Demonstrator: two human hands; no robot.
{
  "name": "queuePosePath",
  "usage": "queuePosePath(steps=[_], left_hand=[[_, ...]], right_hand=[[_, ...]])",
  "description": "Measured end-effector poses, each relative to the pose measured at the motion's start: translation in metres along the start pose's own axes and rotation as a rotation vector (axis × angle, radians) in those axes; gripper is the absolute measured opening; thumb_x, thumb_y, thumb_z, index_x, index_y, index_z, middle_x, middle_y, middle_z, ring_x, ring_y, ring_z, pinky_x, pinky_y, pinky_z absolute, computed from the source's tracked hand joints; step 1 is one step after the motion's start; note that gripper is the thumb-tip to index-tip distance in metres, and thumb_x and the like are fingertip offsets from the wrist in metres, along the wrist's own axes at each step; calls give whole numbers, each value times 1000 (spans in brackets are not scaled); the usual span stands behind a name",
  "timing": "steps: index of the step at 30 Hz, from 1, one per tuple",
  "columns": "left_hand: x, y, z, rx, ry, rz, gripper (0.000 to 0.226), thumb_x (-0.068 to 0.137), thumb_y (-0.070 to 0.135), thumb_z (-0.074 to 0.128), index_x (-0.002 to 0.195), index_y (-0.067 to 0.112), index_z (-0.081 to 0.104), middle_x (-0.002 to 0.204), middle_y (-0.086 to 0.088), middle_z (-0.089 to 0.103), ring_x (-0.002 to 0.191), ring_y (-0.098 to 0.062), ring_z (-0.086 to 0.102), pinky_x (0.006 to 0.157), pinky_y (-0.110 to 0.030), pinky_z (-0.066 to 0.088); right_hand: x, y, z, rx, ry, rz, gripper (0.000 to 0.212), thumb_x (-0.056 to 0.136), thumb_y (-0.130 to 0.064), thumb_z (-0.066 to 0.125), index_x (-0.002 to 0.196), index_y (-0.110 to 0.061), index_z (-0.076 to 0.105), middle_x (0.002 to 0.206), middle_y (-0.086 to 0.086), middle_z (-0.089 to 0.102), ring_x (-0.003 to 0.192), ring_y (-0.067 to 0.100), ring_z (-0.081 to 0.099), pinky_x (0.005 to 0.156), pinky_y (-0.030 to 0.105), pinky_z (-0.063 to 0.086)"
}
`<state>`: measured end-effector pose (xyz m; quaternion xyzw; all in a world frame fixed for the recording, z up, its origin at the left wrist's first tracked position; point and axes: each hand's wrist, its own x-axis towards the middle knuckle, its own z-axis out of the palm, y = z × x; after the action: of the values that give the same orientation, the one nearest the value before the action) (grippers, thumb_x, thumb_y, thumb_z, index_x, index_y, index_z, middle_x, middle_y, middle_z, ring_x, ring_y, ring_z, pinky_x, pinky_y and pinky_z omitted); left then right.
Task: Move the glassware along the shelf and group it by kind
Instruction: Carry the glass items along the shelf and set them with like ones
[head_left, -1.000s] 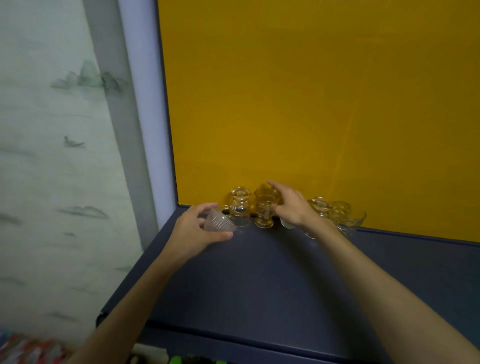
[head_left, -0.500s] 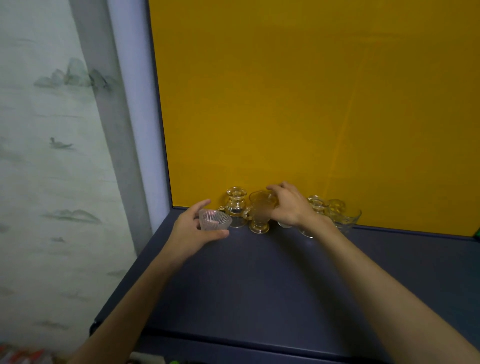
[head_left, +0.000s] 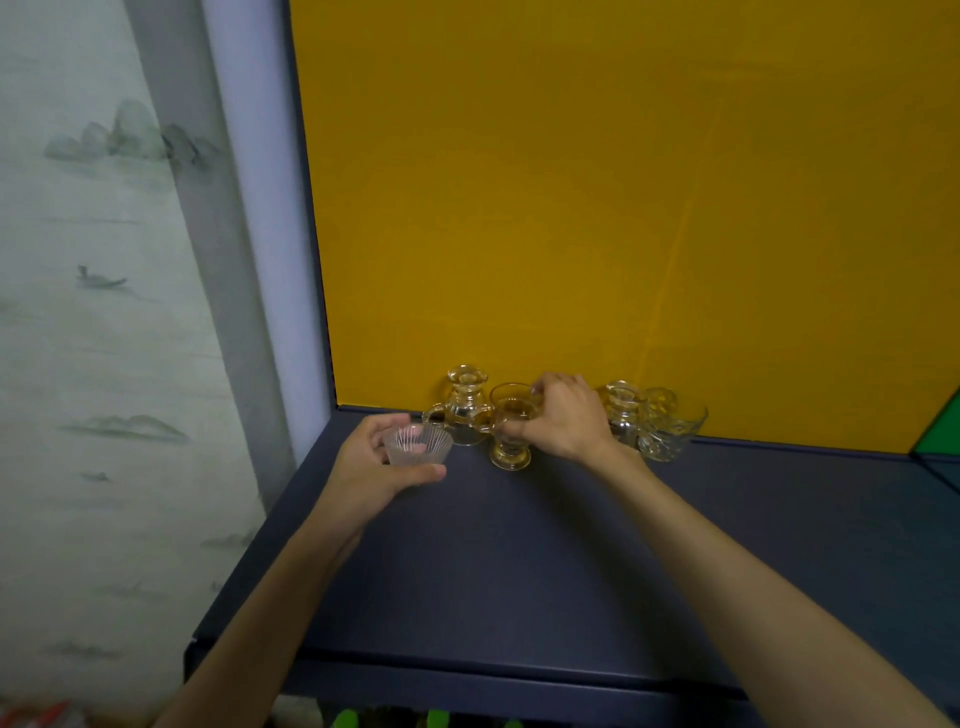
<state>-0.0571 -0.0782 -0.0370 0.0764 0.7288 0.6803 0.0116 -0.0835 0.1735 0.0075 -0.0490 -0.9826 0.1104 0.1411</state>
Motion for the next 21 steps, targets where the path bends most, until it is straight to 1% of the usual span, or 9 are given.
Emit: queuePosePath(steps=[4,6,8,11,13,15,18,19,21], left_hand=[[-2,-9,0,1,-5,-16,72,61,2,92,123,14,59,111,-3,69,102,-19,68,73,-23,56],[-3,-8,3,-7,-23,-14,72,60,2,92,123,14,59,112,-3,68,103,-19,68,76,-25,56],[-3,-5,11,-24,-55,-11,74,57,5,95,122,15,60,114,-3,69,104,-20,68,80,-29,56],[-3,7,32,-58,-95,13,87,37,28,98,117,20,64,113,-4,72,104,-21,70,85,-35,58],[-5,18,54,-63,-142,46,91,32,37,95,117,22,66,113,-4,73,104,-21,70,88,-37,58],[-8,31,82,-75,-195,88,92,33,35,95,119,20,65,112,-2,74,104,-18,71,82,-29,58],[-18,50,132,-104,-261,142,94,31,37,92,119,18,65,110,0,74,99,-12,71,74,-17,53],[-23,55,149,-113,-281,155,94,30,38,92,118,18,65,111,0,73,99,-11,71,74,-16,53],[-37,62,184,-125,-323,177,92,30,38,92,117,20,66,115,-1,73,105,-13,69,82,-20,52]], right_hand=[[-22,4,-5,179,-9,98,71,57,-65,79,106,-21,53,100,-2,62,94,23,59,76,36,50],[-34,10,-6,286,-6,130,70,53,-62,81,103,-23,51,99,-5,64,91,20,61,74,37,53],[-47,18,-10,400,38,161,67,51,-57,84,100,-24,52,99,-7,66,88,16,62,71,36,53],[-67,36,-26,562,122,225,63,50,-52,89,96,-26,55,95,-12,65,88,11,62,74,34,51],[-81,53,-43,632,166,253,60,52,-49,92,94,-26,57,94,-13,65,89,7,63,77,32,53],[-95,74,-60,653,207,262,60,52,-49,93,96,-25,59,96,-10,68,90,9,65,76,30,54],[-121,108,-89,623,271,264,59,52,-52,91,92,-27,55,93,-9,69,87,12,65,73,31,52],[-131,120,-98,614,290,269,59,52,-53,90,91,-28,54,92,-9,69,85,11,64,71,31,51],[-154,147,-115,614,321,286,59,53,-54,90,92,-28,54,91,-8,68,83,11,63,69,31,51]])
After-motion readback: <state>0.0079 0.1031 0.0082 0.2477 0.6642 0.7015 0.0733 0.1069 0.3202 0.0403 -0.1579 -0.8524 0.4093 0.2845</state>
